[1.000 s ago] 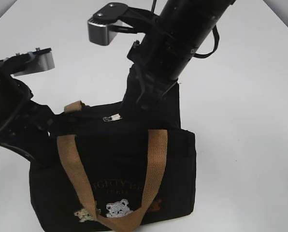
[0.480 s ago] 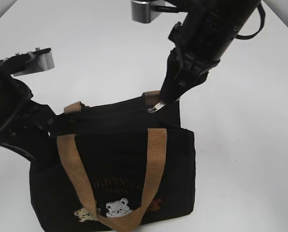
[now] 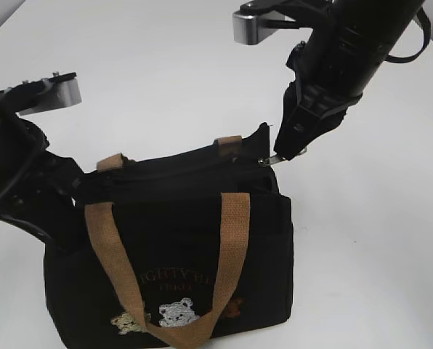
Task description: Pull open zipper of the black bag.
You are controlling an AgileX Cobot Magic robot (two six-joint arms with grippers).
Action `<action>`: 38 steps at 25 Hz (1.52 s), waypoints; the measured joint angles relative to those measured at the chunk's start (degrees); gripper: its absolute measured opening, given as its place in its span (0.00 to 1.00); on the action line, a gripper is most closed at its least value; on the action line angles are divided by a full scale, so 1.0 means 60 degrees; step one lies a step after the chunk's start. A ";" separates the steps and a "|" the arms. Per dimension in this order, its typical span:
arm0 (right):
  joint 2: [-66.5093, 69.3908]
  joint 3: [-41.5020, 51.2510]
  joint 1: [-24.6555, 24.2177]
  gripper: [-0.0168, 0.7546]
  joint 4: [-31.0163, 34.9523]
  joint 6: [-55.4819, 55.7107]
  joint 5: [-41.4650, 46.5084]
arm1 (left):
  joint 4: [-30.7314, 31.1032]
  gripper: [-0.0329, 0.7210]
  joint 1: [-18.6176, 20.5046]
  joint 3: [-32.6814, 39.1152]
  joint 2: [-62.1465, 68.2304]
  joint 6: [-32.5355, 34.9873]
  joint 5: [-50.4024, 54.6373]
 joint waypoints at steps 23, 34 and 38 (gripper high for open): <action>-0.2938 0.1035 -0.0020 0.61 -0.1157 0.3825 0.0009 | 0.1775 0.42 0.0000 0.0000 -0.4573 -0.0720 0.0227; -0.9464 0.5706 -0.0020 0.61 -0.1196 0.4415 0.0017 | 0.2405 0.42 0.0000 0.2743 -1.1614 -0.1359 0.0405; -1.1900 0.7352 -0.0020 0.61 -0.1460 0.4415 -0.0257 | 0.2381 0.42 0.0000 0.3673 -1.3414 -0.1359 0.0475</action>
